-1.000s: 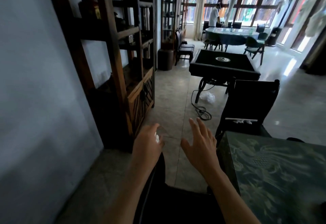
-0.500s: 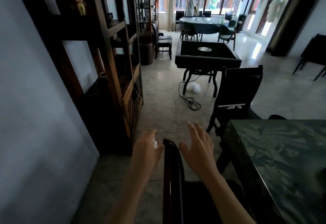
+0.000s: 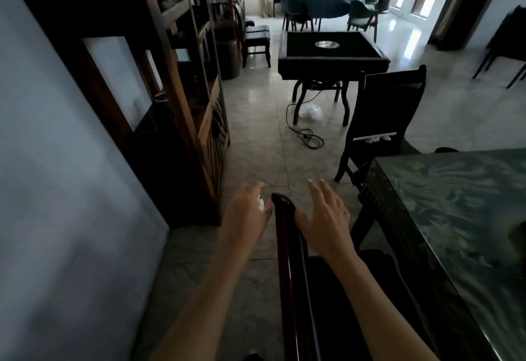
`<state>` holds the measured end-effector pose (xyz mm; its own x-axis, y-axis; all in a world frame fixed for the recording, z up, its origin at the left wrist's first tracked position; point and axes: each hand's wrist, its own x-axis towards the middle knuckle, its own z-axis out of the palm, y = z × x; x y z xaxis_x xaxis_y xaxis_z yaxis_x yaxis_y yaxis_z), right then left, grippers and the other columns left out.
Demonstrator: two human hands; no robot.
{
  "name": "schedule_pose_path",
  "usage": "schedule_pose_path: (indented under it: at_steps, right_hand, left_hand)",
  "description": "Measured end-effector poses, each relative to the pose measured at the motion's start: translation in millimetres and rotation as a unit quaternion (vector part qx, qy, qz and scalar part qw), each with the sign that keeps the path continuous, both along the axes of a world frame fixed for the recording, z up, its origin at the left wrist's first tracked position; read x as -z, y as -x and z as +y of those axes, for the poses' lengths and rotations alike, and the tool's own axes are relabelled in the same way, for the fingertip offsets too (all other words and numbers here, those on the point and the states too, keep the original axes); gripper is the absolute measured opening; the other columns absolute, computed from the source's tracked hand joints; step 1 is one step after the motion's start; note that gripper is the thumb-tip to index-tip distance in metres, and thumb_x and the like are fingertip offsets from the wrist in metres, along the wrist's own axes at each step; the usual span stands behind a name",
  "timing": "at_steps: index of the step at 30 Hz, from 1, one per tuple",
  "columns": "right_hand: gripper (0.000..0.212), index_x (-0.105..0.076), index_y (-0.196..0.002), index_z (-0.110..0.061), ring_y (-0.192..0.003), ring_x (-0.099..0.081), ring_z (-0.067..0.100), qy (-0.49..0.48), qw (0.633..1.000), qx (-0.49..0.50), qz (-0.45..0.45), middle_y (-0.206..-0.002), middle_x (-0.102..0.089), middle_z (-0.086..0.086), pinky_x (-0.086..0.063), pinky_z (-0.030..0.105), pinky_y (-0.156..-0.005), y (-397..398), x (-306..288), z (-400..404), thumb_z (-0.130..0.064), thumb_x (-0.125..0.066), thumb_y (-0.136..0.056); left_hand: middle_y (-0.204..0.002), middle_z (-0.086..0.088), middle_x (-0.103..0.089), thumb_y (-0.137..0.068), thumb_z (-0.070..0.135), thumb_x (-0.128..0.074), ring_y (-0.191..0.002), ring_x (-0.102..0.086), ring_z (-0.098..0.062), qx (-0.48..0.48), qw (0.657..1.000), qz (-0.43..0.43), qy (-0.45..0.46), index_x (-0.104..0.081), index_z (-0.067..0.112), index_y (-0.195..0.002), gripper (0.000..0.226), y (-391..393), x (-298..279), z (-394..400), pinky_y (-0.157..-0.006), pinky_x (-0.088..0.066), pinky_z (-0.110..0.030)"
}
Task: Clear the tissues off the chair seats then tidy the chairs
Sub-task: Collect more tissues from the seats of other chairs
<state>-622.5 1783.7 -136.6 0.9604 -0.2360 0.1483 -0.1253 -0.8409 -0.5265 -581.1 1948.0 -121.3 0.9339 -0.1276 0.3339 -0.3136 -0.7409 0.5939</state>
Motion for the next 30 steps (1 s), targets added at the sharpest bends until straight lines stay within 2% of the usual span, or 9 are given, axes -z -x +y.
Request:
schedule_pose_path:
  at_steps: [6, 12, 16, 23, 30]
  right_hand:
    - [0.070, -0.019, -0.152, -0.030, -0.146, -0.018, 0.030, -0.011, 0.998, 0.054, 0.031, -0.162, -0.016, 0.004, -0.021, 0.053, -0.114, -29, 28, 11, -0.049, -0.050, -0.091]
    - [0.071, -0.018, -0.152, -0.031, -0.147, -0.017, 0.028, -0.021, 0.991, 0.115, 0.059, -0.162, -0.016, 0.004, -0.020, 0.050, -0.114, -99, 49, 48, -0.049, -0.051, -0.092]
    - [0.075, -0.015, -0.153, -0.032, -0.148, -0.014, 0.027, -0.023, 0.986, 0.144, 0.079, -0.162, -0.014, 0.004, -0.018, 0.050, -0.115, -147, 53, 79, -0.048, -0.053, -0.091]
    - [0.075, -0.015, -0.153, -0.029, -0.147, -0.014, 0.027, -0.016, 0.979, 0.185, 0.085, -0.162, -0.013, 0.004, -0.018, 0.049, -0.115, -214, 45, 106, -0.046, -0.053, -0.090]
    - [0.075, -0.017, -0.152, -0.028, -0.146, -0.018, 0.027, -0.001, 0.974, 0.213, 0.078, -0.161, -0.016, 0.005, -0.020, 0.049, -0.114, -288, 48, 87, -0.048, -0.053, -0.090]
  left_hand:
    - [-0.110, -0.006, -0.060, -0.084, 0.023, -0.066, -0.091, -0.061, -0.021, 0.033, 0.999, 0.022, -0.025, -0.059, 0.017, -0.121, 0.038, -49, 34, -1, -0.075, -0.055, -0.042]
    - [-0.107, -0.008, -0.060, -0.083, 0.020, -0.069, -0.090, -0.060, -0.024, 0.089, 0.994, 0.058, -0.023, -0.061, 0.014, -0.122, 0.040, -135, 54, 26, -0.076, -0.052, -0.034]
    - [-0.105, -0.010, -0.060, -0.080, 0.016, -0.068, -0.089, -0.062, -0.030, 0.111, 0.989, 0.088, -0.031, -0.063, 0.015, -0.117, 0.037, -192, 64, 54, -0.075, -0.052, -0.037]
    - [-0.107, -0.008, -0.063, -0.081, 0.017, -0.069, -0.091, -0.063, -0.028, 0.162, 0.985, 0.046, -0.029, -0.065, 0.016, -0.118, 0.037, -273, 47, 61, -0.074, -0.050, -0.036]
    - [-0.103, -0.010, -0.063, -0.080, 0.012, -0.070, -0.084, -0.065, -0.030, 0.196, 0.980, 0.034, -0.020, -0.065, 0.013, -0.116, 0.036, -354, 47, 37, -0.068, -0.052, -0.037]
